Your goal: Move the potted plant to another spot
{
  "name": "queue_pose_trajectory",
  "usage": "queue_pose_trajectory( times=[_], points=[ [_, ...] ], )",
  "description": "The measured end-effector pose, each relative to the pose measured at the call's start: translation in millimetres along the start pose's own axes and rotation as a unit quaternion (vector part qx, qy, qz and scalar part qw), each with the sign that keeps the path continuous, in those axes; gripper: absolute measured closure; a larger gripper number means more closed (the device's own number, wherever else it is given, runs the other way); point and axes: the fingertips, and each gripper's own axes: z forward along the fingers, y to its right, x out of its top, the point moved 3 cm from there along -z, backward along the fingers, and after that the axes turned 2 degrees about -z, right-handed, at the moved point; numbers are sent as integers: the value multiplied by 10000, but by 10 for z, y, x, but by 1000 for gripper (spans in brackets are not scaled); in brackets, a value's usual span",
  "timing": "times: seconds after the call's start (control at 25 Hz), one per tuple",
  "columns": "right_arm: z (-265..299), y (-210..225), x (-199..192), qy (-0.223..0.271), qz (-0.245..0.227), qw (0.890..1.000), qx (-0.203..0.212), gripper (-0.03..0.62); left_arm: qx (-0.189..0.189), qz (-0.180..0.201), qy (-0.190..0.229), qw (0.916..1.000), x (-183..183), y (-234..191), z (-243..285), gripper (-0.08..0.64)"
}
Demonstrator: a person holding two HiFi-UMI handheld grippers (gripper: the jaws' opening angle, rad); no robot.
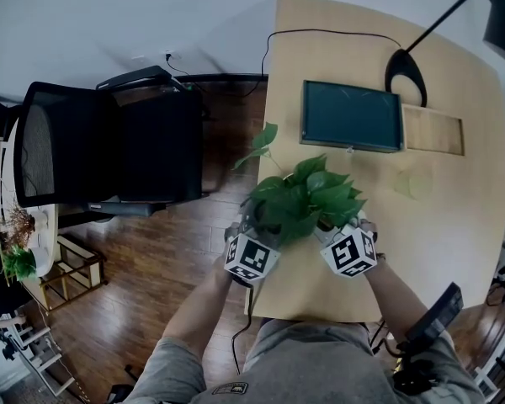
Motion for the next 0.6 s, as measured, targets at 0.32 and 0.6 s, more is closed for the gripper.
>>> queue_pose_trajectory(
  times=[0.32,0.6],
  points=[
    [-274,-2,87,57,-83,9998,-162,298,-17,-3,99,9999,211,141,-86,238],
    [-671,44,209,219,-198,9990,-343,299,43,163,198,9997,575,335,-183,238]
  ],
)
